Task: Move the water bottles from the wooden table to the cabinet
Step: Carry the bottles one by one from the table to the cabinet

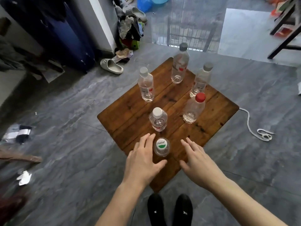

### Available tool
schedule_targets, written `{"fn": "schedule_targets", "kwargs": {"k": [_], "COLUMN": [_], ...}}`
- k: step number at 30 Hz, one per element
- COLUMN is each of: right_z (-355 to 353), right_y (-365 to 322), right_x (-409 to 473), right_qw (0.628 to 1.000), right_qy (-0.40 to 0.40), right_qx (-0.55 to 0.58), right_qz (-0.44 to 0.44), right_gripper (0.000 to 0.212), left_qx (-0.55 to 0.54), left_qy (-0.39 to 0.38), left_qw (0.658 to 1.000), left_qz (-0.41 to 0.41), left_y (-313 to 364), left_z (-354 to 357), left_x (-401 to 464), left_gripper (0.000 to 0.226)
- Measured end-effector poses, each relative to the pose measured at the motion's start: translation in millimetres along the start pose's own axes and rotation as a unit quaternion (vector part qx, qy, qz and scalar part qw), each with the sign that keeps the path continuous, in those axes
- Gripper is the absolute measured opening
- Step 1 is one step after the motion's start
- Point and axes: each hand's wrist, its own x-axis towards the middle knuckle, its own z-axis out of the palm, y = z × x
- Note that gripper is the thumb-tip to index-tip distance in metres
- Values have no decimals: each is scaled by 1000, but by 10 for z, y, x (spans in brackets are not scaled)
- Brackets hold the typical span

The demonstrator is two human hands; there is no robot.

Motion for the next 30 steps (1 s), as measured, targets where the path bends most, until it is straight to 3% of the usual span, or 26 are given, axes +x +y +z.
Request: {"fn": "schedule_targets", "kwargs": {"k": [2,7,13,16,18,21,23,25,30], "right_z": [218,646,936,915,804,491,226,-55,-733], "right_y": [75,167,175,149,94,-8,-48,-93,-201], "right_x": [208,585,792,773,704,540,388,197,-325], "right_qw": [1000,995,988,962,905,729,646,601,550], "right_qy": [-19,-34,-8,6,3,-23,-31,-57,-106], "right_qx": [21,85,152,269,415,659,734,773,807], "right_qz": [12,35,23,41,89,185,208,193,186], "right_gripper": [72,71,63,52,46,38,33,37,49], "left_qx": [-75,-237,-291,-294,-301,-311,-311,-313,-308], "left_qy": [10,76,71,90,100,91,85,86,76], "left_qw": [997,967,947,944,939,932,930,927,929], "left_qz": [12,54,115,122,132,161,176,186,190], "left_y": [-108,-271,-285,-206,-111,125,317,500,1024], "left_z": [240,609,627,499,330,-51,-351,-644,-1389], "left_x": [115,297,410,379,346,291,236,172,-97], "left_gripper": [93,69,65,60,59,57,58,63,69]}}
